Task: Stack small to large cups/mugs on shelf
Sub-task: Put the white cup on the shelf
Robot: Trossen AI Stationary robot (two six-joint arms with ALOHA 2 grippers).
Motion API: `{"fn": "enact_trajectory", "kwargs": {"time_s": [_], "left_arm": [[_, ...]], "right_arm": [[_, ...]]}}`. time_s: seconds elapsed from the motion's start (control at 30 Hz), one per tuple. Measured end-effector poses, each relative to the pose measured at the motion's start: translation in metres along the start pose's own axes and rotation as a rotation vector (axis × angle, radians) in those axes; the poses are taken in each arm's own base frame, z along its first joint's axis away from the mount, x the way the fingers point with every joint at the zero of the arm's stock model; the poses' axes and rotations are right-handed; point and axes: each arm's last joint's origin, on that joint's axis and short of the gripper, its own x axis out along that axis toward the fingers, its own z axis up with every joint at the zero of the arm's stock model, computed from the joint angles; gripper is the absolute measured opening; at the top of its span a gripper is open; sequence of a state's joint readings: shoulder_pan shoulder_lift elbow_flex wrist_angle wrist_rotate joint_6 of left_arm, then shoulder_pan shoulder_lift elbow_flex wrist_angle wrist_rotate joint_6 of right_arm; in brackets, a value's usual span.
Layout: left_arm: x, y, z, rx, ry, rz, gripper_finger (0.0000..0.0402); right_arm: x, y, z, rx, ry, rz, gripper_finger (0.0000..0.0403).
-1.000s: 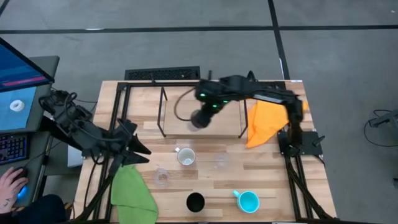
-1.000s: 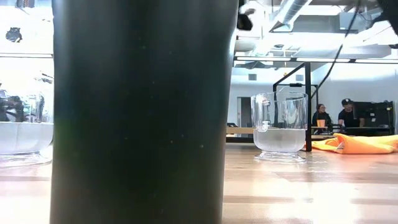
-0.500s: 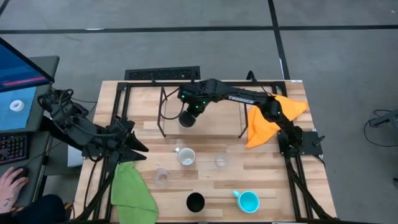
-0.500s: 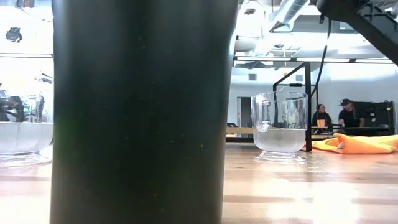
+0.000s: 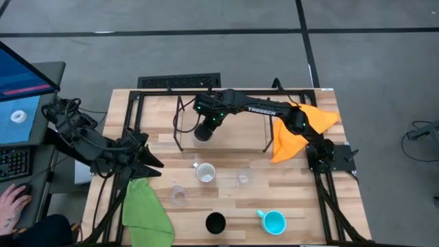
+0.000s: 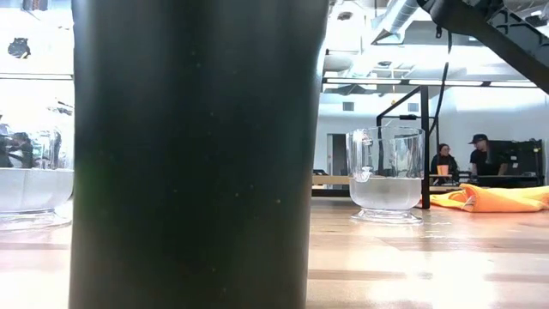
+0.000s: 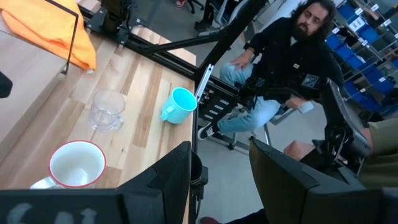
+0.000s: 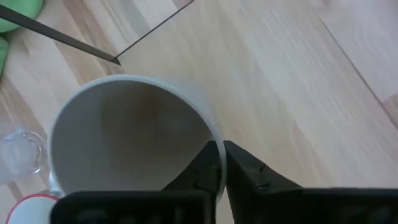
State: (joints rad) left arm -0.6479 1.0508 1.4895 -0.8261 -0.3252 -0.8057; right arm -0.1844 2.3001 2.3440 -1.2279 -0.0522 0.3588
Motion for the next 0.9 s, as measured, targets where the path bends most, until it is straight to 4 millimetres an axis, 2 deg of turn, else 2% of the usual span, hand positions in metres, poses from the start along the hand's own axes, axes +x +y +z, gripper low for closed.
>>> {"fn": "enact_trajectory", "kwargs": {"time_s": [0.43, 0.5, 0.73, 0.9], "left_arm": [[0.0, 0.0, 0.0, -0.001, 0.0, -0.001, 0.0155], [0.0, 0.0, 0.0, -0.001, 0.0, -0.001, 0.0155], [0.0, 0.0, 0.0, -0.001, 0.002, -0.004, 0.0155], [-0.001, 0.0, 0.0, 0.014, -0.002, -0.007, 0.0155]], "right_arm": [[-0.001, 0.001, 0.005, -0.002, -0.051, 0.02, 0.0166], [-0.008, 0.002, 0.005, -0.003, -0.062, 0.026, 0.0177], [-0.044, 0.004, 0.004, -0.01, -0.128, 0.092, 0.0185], [-0.11, 0.007, -0.011, -0.077, -0.218, 0.126, 0.0167]]}}
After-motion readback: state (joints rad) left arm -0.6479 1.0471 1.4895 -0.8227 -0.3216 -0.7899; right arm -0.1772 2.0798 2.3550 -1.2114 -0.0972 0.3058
